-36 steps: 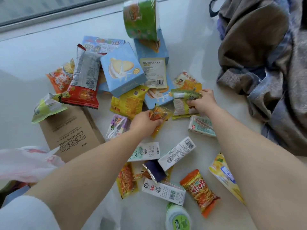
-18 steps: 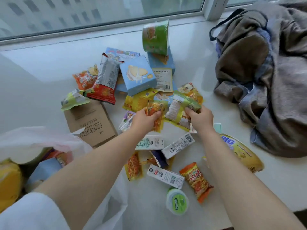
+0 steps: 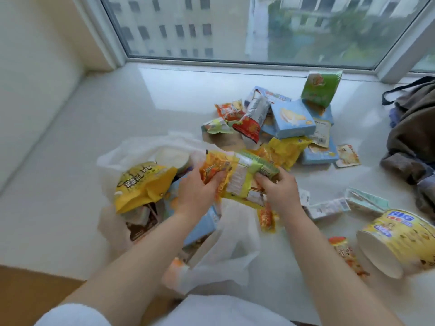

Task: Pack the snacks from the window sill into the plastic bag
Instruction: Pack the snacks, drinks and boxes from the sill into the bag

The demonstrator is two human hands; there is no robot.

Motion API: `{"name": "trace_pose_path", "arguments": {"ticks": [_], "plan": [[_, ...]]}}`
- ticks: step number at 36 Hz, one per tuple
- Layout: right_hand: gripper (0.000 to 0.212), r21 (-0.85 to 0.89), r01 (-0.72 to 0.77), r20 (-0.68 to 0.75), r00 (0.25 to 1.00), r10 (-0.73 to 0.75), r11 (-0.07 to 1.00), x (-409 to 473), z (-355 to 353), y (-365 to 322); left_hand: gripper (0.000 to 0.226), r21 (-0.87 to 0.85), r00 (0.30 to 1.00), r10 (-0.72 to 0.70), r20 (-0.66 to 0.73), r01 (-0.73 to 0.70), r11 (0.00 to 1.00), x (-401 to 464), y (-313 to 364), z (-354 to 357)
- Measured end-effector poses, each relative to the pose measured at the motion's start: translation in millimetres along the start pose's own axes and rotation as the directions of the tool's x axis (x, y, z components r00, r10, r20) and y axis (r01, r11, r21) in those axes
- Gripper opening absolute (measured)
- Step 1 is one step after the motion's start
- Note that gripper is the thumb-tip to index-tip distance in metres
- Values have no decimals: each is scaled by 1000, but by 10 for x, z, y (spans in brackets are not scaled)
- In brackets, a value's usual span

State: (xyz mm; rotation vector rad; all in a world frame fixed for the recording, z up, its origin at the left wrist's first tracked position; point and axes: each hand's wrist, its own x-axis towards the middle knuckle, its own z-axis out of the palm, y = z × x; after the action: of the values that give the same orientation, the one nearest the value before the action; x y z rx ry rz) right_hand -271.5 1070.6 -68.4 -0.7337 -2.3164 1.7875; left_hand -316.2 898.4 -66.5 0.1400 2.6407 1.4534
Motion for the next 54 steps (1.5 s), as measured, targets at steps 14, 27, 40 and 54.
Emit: {"name": "trace_pose_path", "arguments": {"ticks": [14, 27, 40, 54], "plan": [[17, -743, 319, 385, 923, -15, 588, -504, 1478, 149, 32, 845, 958, 94, 271, -284, 453, -227, -1651, -1053], [31, -854, 297, 369, 925, 95, 427, -588, 2329, 224, 53, 835, 920, 158, 358, -392, 386, -321, -2151, -1301], [23, -669, 376, 47, 882, -469, 641, -646, 1691, 387, 10, 485, 681, 635, 363, -720, 496, -432, -1708, -868], [27, -570, -265, -358, 932, 55, 778, -533, 52, 1060, 18, 297, 703, 631, 327, -710, 638, -237, -427, 536]]}}
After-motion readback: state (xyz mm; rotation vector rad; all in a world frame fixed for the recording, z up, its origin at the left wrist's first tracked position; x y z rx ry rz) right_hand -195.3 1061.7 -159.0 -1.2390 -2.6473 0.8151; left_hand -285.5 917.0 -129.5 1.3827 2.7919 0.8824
